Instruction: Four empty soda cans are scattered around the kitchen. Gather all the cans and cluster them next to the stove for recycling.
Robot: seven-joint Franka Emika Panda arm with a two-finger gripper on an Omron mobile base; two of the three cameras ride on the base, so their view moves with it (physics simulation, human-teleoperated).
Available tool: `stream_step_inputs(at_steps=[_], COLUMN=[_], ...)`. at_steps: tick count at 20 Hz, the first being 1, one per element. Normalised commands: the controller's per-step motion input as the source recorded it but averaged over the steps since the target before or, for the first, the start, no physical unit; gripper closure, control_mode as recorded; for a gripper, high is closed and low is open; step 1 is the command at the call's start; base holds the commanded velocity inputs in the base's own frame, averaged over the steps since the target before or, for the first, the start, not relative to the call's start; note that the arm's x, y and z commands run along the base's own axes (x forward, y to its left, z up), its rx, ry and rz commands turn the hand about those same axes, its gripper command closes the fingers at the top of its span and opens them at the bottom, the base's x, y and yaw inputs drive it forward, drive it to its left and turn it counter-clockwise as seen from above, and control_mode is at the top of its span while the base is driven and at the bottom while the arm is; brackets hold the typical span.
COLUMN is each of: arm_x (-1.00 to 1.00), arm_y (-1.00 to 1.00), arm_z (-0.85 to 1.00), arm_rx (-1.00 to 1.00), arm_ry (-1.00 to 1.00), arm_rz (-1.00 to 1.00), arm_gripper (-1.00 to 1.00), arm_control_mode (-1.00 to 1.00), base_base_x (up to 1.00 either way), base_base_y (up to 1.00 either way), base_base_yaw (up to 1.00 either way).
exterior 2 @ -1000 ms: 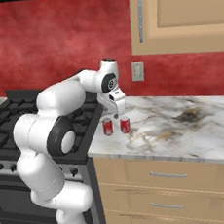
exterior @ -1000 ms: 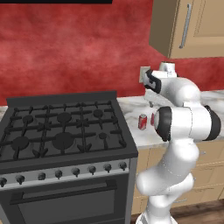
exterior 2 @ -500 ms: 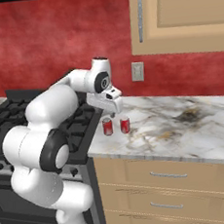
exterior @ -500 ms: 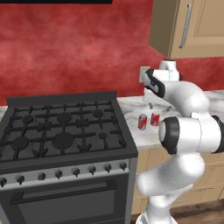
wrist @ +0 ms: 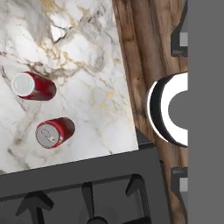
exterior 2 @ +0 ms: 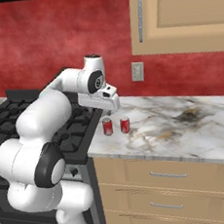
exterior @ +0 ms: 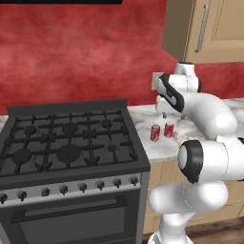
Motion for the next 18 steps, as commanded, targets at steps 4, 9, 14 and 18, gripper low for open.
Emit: stream_step_inputs(at_steps=[4, 9, 14, 18], arm_x=[-0.15, -0.06, -0.12, -0.09], arm_y=[0.16, 0.17, 0.17, 0.14], arm_z=[0.20, 0.13, 0.00, -0.13], arm_rx=[0.00, 0.00, 0.00, 0.00], arm_ry=[-0.08, -0.10, -0.15, -0.16], arm_rz=[0.18, 0.16, 0.20, 0.12], arm_gripper=[-1.00, -1.00, -1.00, -1.00], arm_control_mode=[-1.00, -1.00, -1.00, -1.00], base_base_x=[0.00, 0.00, 0.00, 0.00], base_base_y=[0.00, 0.00, 0.00, 0.00], base_base_yaw=[0.00, 0.00, 0.00, 0.00])
